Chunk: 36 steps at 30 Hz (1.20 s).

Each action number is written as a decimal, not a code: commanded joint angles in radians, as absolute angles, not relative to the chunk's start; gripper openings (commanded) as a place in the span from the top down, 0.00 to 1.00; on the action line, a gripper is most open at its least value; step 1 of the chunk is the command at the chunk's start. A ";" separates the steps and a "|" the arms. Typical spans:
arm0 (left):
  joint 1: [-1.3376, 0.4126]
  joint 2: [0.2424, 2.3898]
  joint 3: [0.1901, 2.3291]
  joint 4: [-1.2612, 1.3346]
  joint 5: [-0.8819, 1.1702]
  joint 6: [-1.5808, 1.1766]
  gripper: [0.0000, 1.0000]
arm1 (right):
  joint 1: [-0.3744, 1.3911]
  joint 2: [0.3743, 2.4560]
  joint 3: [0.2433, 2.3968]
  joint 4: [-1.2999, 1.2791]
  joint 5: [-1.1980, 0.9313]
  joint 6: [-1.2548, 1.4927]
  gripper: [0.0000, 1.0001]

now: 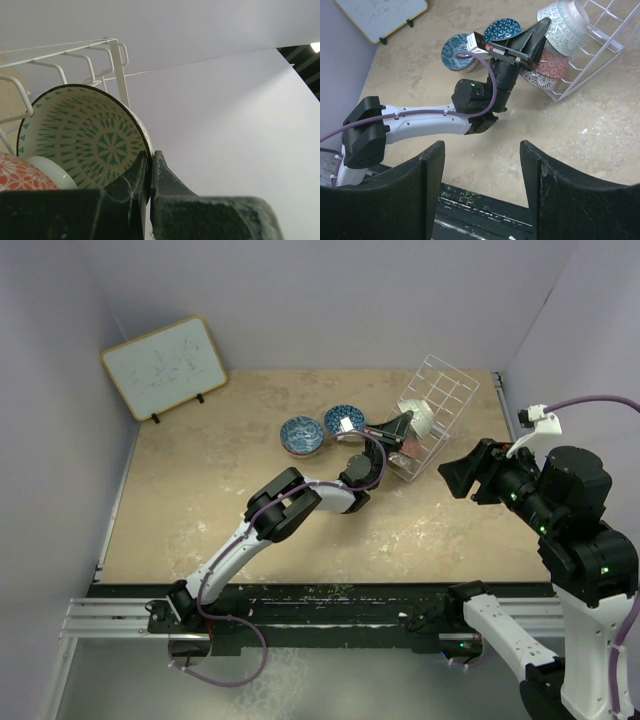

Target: Load the bowls into the dish rack

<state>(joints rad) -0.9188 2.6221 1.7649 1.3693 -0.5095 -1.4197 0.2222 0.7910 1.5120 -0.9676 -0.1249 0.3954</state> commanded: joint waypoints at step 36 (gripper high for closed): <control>-0.909 2.370 1.626 1.025 -0.512 -1.599 0.64 | 0.225 0.786 1.479 -0.922 -0.152 0.380 0.35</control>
<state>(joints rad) -0.9180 2.4920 1.6444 1.1408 -0.5430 -1.5604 0.2222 0.7906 1.4803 -0.9600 -0.1272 0.3920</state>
